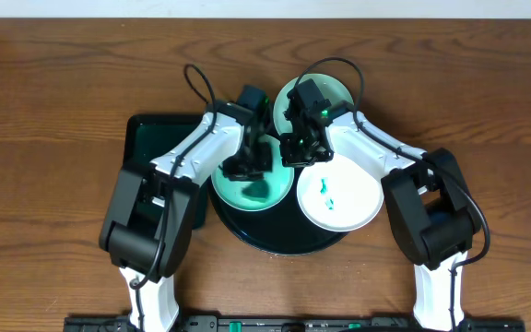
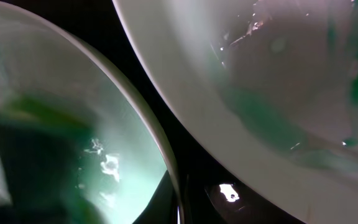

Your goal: Clean dirty plates on tray and stack at the side

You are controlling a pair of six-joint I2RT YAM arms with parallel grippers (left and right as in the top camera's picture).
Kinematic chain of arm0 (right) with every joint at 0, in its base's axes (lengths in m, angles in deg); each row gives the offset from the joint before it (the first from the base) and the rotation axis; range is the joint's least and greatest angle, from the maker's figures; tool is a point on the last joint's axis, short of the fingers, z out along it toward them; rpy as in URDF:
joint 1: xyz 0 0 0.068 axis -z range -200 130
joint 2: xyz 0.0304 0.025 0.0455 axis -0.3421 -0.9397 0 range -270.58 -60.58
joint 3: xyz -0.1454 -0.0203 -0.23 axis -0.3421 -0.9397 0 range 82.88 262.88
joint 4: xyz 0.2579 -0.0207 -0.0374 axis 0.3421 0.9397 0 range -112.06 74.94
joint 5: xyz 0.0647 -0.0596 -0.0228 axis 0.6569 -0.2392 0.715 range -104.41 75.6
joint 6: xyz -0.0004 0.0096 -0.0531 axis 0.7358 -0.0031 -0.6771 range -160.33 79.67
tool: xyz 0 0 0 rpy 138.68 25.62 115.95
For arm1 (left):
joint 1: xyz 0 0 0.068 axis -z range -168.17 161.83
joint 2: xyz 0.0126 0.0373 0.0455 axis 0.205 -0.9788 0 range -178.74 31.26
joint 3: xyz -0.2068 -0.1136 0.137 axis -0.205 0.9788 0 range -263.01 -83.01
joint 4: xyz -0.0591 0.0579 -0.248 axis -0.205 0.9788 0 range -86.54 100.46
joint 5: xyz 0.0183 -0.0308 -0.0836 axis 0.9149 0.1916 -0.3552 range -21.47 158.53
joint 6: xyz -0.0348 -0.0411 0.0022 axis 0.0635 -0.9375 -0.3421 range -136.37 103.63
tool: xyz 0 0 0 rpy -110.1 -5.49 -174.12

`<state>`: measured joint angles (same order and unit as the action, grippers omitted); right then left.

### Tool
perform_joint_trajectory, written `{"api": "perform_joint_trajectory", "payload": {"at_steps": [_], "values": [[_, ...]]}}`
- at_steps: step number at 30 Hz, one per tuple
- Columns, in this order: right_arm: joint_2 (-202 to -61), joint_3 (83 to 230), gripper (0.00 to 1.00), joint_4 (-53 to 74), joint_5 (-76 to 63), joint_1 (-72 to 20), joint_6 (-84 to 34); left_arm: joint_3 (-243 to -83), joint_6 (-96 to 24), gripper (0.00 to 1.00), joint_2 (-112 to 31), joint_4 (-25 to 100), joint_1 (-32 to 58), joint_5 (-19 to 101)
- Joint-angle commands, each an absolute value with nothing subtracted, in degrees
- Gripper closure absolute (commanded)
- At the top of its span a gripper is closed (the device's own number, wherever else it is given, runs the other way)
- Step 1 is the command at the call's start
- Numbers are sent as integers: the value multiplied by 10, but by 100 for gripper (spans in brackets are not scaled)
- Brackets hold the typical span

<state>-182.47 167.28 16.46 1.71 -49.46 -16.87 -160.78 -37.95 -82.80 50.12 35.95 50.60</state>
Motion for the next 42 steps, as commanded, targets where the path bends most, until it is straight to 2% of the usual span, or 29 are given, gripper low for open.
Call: {"api": "perform_joint_trajectory", "payload": {"at_steps": [1,9,17,22,28,32,37,42], "values": [[-1847,1663,99,169,7,-500,-164,-1593,-328,93,-851,480,378,362],[-1847,1663,99,170,7,-500,-164,-1593,-518,93,-851,458,364,677],[-1847,1663,99,169,6,-500,-164,-1593,-607,93,-851,504,344,866],[-1847,1663,99,169,6,-500,-164,-1593,-585,93,-851,529,351,807],[-1847,1663,99,170,8,-500,-169,-1593,-417,93,-851,504,366,488],[-1847,1663,99,169,25,-500,-181,-1613,-393,93,-848,474,350,366],[-1847,1663,99,175,29,-498,-182,-1699,-393,93,-824,485,295,333],[-1847,1663,99,180,41,-496,-192,-1784,-393,93,-768,534,233,383]]}}
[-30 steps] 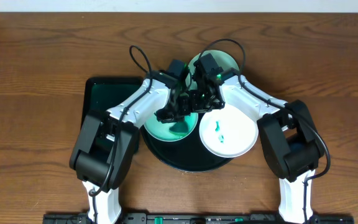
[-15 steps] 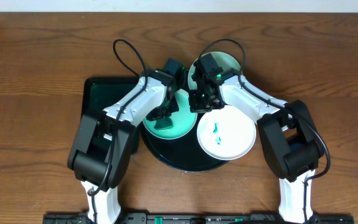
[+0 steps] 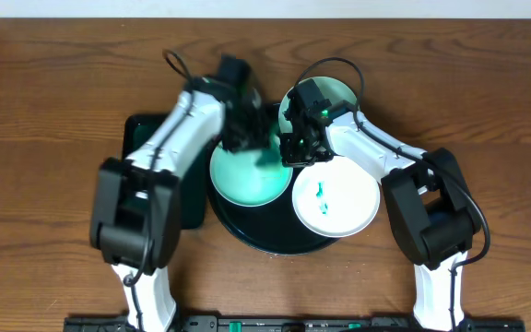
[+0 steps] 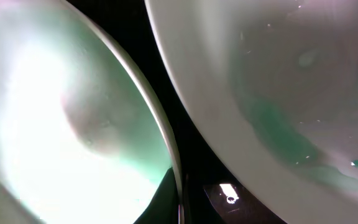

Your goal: Clean dirty plates on tray and stack at the side

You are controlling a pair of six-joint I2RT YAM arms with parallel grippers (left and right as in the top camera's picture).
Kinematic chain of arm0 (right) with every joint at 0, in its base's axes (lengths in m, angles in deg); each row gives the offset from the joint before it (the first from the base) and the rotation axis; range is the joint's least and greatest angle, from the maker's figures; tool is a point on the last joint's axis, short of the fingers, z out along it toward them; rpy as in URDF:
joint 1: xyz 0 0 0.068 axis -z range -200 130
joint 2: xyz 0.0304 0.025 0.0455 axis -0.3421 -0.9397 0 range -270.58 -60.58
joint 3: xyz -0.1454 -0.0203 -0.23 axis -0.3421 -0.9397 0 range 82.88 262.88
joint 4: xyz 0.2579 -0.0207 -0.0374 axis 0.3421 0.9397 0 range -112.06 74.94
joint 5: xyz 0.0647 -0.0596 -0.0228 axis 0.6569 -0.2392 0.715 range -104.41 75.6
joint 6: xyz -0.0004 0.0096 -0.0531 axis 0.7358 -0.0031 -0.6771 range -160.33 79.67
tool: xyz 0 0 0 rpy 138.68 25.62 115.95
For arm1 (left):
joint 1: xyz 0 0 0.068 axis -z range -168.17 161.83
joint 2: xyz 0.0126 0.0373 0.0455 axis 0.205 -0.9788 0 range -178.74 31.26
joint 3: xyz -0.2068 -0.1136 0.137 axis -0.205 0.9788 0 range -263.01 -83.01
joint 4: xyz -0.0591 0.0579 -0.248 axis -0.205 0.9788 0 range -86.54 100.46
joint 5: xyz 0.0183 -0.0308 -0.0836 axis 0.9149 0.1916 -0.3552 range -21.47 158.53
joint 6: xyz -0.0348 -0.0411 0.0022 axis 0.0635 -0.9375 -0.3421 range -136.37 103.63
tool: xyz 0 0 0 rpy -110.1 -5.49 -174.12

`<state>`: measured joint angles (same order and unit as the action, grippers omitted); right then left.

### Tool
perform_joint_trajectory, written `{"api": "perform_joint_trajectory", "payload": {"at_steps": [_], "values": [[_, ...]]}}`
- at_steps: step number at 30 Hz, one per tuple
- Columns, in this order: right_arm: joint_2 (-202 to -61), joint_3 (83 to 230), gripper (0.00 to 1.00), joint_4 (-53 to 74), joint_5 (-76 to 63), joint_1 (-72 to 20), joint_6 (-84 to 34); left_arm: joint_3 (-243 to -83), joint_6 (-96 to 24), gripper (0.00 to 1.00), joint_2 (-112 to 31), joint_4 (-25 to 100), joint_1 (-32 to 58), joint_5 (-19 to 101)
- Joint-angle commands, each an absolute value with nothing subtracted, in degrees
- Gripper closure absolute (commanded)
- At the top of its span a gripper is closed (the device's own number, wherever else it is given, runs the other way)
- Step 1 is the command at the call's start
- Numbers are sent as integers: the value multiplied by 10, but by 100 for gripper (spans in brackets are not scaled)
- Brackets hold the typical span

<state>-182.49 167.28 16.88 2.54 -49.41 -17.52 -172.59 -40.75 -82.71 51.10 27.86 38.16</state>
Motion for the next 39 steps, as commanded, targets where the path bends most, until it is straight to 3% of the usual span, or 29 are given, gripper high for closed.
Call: {"api": "perform_joint_trajectory", "payload": {"at_steps": [1,11,20,30,39], "values": [[-1847,1663,99,180,41,-496,-192,-1799,-393,93,-755,549,221,403],[-1832,1703,99,210,35,-501,-250,-1813,-393,93,-682,679,131,586],[-1757,1784,99,295,-287,-568,-271,-1807,-393,93,-683,720,116,683],[-1674,1792,99,336,-698,-702,-272,-1807,-419,93,-683,713,110,692],[-1672,1792,99,361,-870,-809,-271,-1807,-441,93,-683,702,105,692]]}}
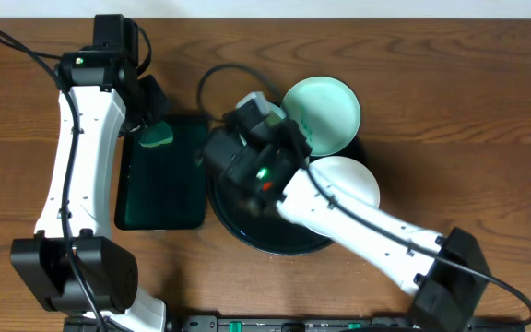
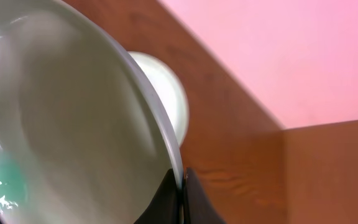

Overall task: Clean dirty plates on tray and stack at the side
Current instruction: 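Lift the green plate with the right gripper and place it right of the tray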

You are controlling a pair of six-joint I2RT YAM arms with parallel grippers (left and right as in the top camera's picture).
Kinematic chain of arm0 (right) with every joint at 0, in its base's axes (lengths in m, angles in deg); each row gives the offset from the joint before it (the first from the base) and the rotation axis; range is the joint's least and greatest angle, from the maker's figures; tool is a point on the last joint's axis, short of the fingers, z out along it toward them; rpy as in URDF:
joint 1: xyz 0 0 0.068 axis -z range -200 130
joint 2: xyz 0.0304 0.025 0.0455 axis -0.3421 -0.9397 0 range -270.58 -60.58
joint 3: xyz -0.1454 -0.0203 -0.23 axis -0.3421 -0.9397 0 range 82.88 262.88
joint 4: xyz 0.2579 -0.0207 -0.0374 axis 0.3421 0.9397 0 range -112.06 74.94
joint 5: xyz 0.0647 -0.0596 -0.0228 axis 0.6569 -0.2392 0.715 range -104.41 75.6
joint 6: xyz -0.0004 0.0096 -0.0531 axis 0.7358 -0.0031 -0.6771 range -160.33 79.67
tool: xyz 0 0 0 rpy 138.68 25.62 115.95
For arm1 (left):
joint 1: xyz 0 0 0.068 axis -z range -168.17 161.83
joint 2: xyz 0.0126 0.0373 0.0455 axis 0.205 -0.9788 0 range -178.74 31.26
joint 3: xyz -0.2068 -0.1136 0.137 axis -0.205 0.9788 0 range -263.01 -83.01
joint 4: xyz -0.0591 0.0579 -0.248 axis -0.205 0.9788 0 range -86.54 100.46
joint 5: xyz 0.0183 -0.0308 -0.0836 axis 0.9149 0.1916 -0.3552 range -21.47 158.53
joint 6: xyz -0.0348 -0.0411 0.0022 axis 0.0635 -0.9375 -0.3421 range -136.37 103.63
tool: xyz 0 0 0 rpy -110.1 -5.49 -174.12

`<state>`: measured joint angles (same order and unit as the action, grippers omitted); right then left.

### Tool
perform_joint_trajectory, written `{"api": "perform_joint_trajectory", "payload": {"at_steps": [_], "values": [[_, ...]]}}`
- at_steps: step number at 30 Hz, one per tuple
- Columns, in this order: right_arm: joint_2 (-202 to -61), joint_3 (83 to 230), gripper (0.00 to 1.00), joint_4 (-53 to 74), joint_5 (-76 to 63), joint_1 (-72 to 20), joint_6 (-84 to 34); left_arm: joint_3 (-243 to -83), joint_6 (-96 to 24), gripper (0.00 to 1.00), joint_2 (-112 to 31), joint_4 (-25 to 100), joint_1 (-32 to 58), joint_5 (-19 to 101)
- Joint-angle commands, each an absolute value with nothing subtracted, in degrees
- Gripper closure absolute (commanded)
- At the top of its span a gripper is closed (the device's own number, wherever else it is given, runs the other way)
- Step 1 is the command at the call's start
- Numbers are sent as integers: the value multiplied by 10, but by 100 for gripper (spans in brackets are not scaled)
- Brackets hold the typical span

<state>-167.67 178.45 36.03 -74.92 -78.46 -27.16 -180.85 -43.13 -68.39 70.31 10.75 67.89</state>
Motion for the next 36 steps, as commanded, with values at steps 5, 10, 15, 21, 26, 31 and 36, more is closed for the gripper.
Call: {"api": "perform_joint_trajectory", "payload": {"at_steps": [5,10,15,21,26,31,36], "values": [[-1672,1792,99,361,-932,-839,-271,-1807,-441,93,-683,698,105,692],[-1672,1792,99,361,-933,-841,-258,-1807,-441,93,-683,698,105,692],[-1672,1792,99,370,-892,-834,-240,-1807,-441,93,-683,698,105,692],[-1669,1793,99,395,-606,-762,-205,-1807,-441,93,-683,703,106,692],[-1639,1811,99,389,-343,-639,-210,-1806,-441,93,-683,706,111,691],[-1611,1830,99,393,-138,-483,-213,-1801,-441,93,-683,706,123,691],[-1610,1828,99,416,-35,-323,-232,-1797,-392,93,-683,718,126,692]]}}
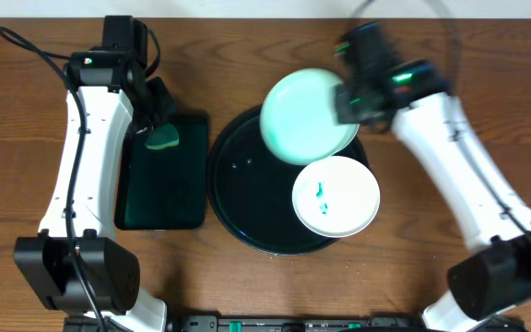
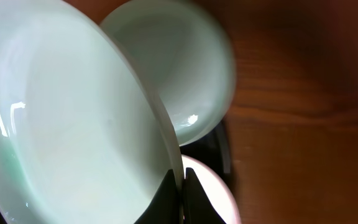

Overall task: Clean dirty plates on tray and stack at the side
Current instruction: 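Lift the green plate with the right gripper and place it right of the tray, then move the right gripper to the white plate and grasp its rim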

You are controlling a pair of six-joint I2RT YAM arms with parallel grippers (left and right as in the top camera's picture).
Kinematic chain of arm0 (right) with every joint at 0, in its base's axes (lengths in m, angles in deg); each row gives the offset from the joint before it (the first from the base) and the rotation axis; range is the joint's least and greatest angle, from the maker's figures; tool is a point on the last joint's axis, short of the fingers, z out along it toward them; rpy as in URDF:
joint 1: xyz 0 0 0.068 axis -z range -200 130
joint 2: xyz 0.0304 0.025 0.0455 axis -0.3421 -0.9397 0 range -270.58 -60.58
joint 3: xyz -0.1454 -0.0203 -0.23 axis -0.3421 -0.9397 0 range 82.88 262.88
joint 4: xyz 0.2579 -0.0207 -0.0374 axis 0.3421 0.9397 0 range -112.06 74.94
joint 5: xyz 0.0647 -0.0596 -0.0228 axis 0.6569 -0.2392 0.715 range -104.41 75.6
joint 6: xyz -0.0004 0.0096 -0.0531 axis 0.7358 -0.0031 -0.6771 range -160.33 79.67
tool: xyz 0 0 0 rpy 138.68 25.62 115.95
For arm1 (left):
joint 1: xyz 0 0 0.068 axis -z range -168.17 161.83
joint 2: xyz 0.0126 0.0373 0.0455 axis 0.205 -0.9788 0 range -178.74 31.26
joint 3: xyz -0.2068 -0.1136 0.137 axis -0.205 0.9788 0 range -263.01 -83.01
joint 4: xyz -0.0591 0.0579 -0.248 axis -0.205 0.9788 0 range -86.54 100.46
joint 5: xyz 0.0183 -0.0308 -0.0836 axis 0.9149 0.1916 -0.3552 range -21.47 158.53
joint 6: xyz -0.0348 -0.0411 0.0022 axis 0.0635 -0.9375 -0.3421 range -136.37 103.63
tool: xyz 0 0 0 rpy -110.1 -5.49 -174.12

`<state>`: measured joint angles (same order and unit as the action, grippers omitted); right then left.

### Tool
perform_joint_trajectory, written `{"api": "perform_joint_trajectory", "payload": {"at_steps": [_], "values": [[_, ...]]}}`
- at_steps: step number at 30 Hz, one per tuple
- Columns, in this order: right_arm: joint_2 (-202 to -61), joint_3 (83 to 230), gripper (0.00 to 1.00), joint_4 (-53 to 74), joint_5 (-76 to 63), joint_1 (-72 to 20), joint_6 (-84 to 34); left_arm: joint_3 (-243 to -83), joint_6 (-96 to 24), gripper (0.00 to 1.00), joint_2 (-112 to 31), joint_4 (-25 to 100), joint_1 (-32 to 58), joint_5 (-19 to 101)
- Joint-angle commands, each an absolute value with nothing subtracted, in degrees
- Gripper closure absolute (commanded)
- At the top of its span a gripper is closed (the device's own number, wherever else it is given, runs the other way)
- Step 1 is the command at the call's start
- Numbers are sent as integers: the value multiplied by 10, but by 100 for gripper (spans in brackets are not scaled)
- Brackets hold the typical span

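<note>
My right gripper (image 1: 347,100) (image 2: 180,171) is shut on the rim of a clean mint plate (image 1: 304,117) (image 2: 73,124), holding it tilted above the back of the round black tray (image 1: 247,198). Under it lies a second mint plate (image 2: 188,68), beyond the tray's far right edge. A white plate (image 1: 336,196) (image 2: 207,186) with a green smear sits on the tray's right side. My left gripper (image 1: 158,124) is shut on a green sponge (image 1: 163,139) over the top of the rectangular dark green tray (image 1: 159,189).
Brown wooden table (image 1: 487,55) all round. The left arm stretches along the table's left side, the right arm along its right side. Cables loop above both arms at the back edge.
My right arm, then stretched across the left of the round tray with the mint plate, now holds it over the back right, above the other mint plate. Left gripper and sponge hardly moved.
First the left gripper pressed the sponge on the mint plate on the round tray while the right gripper held its rim. Then the sponge was at the plate's far edge. Later the sponge hung over the rectangular tray and the plate was lifted; now it hangs back right.
</note>
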<state>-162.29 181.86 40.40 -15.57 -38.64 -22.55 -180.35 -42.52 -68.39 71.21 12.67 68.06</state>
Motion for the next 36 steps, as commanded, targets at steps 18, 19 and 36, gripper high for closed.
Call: {"api": "perform_joint_trajectory", "payload": {"at_steps": [18,19,36], "values": [[-1622,1553,99,259,-106,-58,-274,-1797,-393,93,-683,715,127,692],[-1622,1534,99,235,-112,-56,-274,-1797,-393,93,-683,715,127,692],[-1622,1568,47,237,-69,-59,-327,-1797,-393,93,-683,708,127,692]]}}
